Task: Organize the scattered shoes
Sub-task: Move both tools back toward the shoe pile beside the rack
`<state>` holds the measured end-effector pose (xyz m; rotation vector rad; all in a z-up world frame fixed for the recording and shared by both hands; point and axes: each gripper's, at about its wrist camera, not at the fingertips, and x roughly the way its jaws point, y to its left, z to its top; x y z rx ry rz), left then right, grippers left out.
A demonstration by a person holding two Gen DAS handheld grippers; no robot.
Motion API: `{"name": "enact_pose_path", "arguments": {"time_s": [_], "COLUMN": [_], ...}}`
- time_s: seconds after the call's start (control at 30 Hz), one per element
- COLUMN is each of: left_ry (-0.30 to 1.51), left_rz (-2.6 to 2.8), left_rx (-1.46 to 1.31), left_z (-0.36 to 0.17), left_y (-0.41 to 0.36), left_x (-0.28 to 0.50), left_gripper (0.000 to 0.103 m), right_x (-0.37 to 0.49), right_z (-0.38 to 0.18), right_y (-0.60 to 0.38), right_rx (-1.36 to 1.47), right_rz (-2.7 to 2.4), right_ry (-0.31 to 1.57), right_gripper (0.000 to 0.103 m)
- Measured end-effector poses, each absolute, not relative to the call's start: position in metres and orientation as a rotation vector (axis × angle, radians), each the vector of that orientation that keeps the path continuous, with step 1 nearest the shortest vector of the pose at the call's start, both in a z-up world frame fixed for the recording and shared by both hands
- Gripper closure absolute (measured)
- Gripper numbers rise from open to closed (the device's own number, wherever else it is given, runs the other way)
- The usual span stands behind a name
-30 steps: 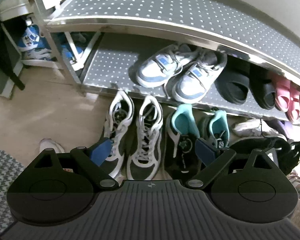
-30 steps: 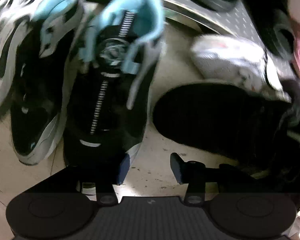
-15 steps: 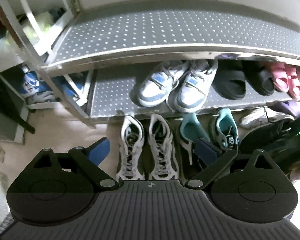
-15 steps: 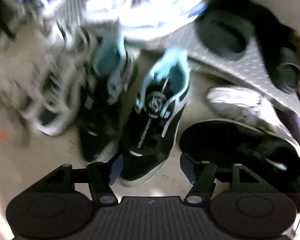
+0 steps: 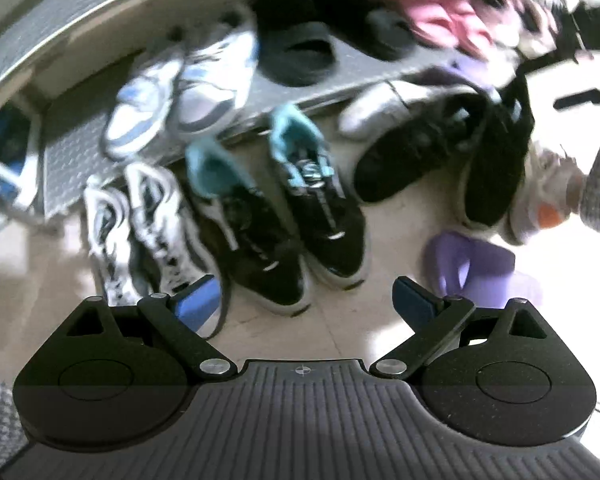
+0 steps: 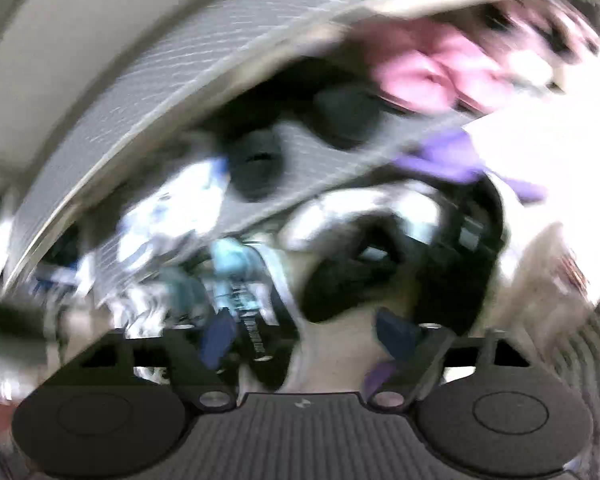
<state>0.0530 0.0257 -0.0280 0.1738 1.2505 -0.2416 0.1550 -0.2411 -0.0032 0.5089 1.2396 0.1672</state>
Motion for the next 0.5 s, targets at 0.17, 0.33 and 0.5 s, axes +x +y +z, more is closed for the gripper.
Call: {"name": "enact_pose_path", "arguments": {"time_s": [0.17, 0.33, 0.5], "left_ry": [1.220, 1.144, 1.083], "left_rz": [-0.337, -0.505, -0.597], "left_rx": [0.297, 0.569, 0.711], "left_z": [-0.040, -0.066, -0.089], "left_y": [-0.034, -0.112, -0.161], "left_x": [0.064, 0.083, 0.100], "left_gripper": [0.011, 0.010, 0.012], "right_x": [0.165, 0.169, 0.168], "right_z": [0.021, 0.040, 0.056], "right_y": [-0.270, -0.291, -0.314], "right_rx": [0.592, 0.717, 0.775], "right_rz": [0.129, 0.149, 0.142], "right_ry": [1.146, 1.094, 1.036], "right_gripper": [0.020, 0.014, 0.014]}}
